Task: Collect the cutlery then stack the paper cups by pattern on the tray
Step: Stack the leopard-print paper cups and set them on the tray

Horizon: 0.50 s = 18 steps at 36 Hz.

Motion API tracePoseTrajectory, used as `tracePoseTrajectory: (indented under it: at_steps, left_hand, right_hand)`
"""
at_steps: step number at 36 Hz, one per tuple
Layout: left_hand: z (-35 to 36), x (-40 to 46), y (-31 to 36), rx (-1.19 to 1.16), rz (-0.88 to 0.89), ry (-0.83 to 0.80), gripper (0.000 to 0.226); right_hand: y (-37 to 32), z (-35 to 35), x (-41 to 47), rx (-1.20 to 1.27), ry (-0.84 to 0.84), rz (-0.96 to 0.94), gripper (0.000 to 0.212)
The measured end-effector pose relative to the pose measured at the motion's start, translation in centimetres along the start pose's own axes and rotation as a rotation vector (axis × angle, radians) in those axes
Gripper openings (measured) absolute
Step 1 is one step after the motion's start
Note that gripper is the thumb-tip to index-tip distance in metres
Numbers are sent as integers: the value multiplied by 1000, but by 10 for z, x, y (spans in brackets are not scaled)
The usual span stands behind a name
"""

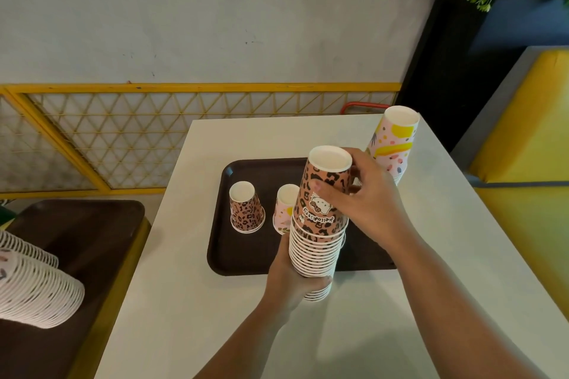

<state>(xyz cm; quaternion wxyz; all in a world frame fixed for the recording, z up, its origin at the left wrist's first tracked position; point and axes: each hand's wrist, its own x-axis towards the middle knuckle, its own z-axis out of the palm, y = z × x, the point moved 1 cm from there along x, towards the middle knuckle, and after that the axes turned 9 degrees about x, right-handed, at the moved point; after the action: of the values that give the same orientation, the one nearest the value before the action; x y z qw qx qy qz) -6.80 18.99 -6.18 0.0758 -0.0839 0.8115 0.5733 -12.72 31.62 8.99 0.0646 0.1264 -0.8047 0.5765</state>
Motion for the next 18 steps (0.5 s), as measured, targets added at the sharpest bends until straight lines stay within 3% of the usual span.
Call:
tracePoseTrajectory:
  at_steps: [5,13,18]
  left_hand:
    - [2,0,0,-2,-12,-4,105]
    - [5,-3,1,-2,11,-5,95]
    - [6,-4,3,-9,21,-3,104]
  right_hand:
    - [-3,-3,2,-1,34,-28,48]
    - [-4,-6,0,-11,9,-24,61]
    - [-2,-5,-3,-8,16,-35,55]
